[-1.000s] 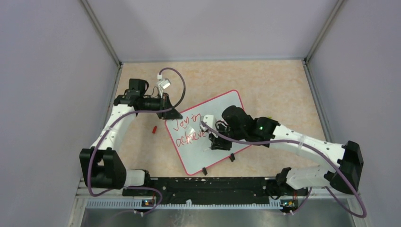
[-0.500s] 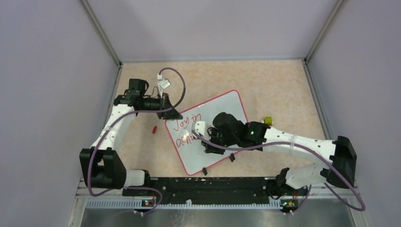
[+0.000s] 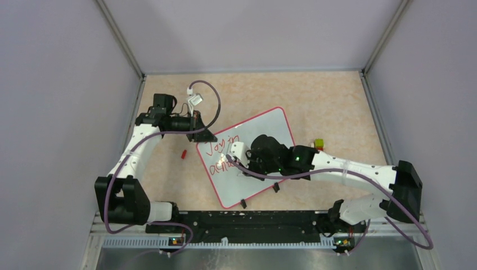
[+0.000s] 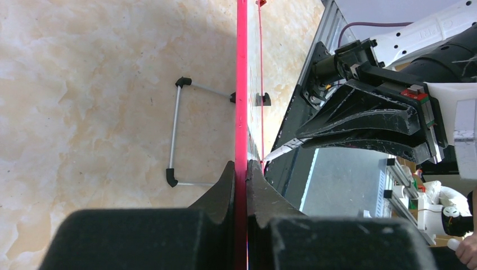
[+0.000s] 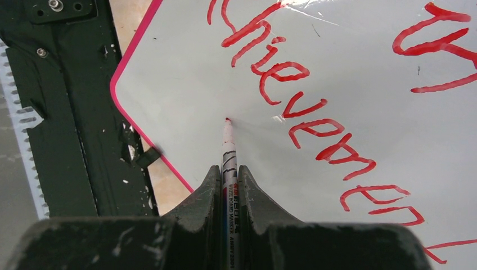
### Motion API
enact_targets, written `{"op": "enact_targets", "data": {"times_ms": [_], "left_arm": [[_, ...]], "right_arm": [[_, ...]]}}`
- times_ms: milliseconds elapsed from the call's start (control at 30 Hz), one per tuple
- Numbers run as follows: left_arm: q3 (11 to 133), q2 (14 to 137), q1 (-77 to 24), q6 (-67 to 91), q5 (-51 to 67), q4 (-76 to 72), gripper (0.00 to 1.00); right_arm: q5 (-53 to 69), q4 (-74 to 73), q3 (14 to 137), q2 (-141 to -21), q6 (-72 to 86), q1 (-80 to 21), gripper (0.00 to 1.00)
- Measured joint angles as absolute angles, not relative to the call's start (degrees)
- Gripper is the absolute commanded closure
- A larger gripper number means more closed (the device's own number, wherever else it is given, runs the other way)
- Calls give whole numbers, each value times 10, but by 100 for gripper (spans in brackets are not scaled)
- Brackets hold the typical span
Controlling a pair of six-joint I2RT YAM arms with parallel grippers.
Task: Write a sentence on the whiteboard
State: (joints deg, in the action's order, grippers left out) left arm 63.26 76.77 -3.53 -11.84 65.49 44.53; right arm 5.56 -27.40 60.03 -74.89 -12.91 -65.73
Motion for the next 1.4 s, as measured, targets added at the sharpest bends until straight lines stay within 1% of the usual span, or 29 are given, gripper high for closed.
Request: {"op": "enact_targets", "data": {"times_ms": [900,1400], "left_arm": [[633,768,-35,-119,653,442,100],[632,768,-35,-119,653,442,100]], "right_arm": [[46,-261,609,-781,-133,-686,100],[45,-269,593,-778,-150,-693,100]]}}
